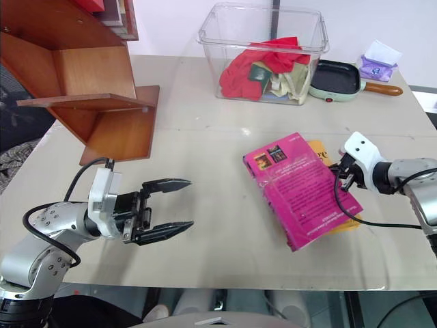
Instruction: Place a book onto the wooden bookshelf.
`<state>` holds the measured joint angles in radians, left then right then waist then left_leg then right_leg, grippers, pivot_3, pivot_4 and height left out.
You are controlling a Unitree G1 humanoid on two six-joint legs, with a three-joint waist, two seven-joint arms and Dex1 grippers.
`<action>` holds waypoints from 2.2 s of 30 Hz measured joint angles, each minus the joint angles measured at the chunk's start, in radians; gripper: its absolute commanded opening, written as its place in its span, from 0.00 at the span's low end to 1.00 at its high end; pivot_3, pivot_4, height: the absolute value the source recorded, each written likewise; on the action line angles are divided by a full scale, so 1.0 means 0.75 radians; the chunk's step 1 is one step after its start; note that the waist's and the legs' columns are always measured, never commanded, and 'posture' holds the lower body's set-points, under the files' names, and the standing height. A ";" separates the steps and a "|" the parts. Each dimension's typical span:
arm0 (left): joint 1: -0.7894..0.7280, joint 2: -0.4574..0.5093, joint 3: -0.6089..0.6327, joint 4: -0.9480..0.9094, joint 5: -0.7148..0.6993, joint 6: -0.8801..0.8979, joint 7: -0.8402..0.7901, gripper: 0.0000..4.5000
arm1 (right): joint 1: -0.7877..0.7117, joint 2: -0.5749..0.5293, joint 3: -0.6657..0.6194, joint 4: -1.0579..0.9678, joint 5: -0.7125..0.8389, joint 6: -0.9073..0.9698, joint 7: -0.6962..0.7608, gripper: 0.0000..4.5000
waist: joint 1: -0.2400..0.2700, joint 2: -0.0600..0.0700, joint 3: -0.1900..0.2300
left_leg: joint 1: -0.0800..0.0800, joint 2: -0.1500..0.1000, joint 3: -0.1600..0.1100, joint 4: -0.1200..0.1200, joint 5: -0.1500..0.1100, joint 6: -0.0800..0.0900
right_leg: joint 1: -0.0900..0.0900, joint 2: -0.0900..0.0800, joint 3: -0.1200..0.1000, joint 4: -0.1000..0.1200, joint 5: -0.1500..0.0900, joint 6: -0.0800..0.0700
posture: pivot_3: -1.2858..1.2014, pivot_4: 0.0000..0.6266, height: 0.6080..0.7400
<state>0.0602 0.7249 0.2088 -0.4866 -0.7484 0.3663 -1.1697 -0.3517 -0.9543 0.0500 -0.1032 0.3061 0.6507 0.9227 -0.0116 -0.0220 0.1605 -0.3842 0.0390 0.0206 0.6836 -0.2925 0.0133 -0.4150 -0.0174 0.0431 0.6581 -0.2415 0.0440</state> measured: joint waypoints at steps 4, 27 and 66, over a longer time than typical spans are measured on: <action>0.000 0.000 0.000 0.000 0.000 -0.004 0.004 1.00 | 0.004 0.036 0.021 -0.038 -0.010 0.033 -0.027 0.01 | 0.000 0.000 0.000 | 0.000 0.000 0.000 0.000 0.000 0.000 | 0.000 0.000 0.000 0.000 0.000 0.000 | 0.52 0.24 0.80; -0.052 0.038 -0.143 0.017 0.145 0.116 0.202 1.00 | 0.782 0.068 -0.884 -0.106 0.358 -0.525 0.383 0.88 | 0.002 0.002 0.001 | 0.004 0.001 0.001 0.000 0.000 0.000 | 0.003 0.002 0.001 0.002 -0.001 0.000 | 0.52 0.24 0.80; -0.928 -0.852 0.141 0.927 -0.301 1.657 1.145 1.00 | 1.255 0.197 -1.435 -0.808 0.872 -0.172 0.413 1.00 | 0.032 -0.005 0.002 | 0.002 -0.004 -0.006 0.003 0.000 0.000 | 0.005 -0.001 -0.002 0.002 0.000 0.001 | 0.52 0.24 0.80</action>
<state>-0.6361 0.0857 0.3145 0.2084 -0.9743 1.6090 -0.3108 0.5893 -0.8068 -1.0262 -0.7093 0.9601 0.5216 1.2325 0.0128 -0.0255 0.1619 -0.3829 0.0362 0.0162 0.6855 -0.2927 0.0135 -0.4113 -0.0178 0.0418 0.6596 -0.2413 0.0450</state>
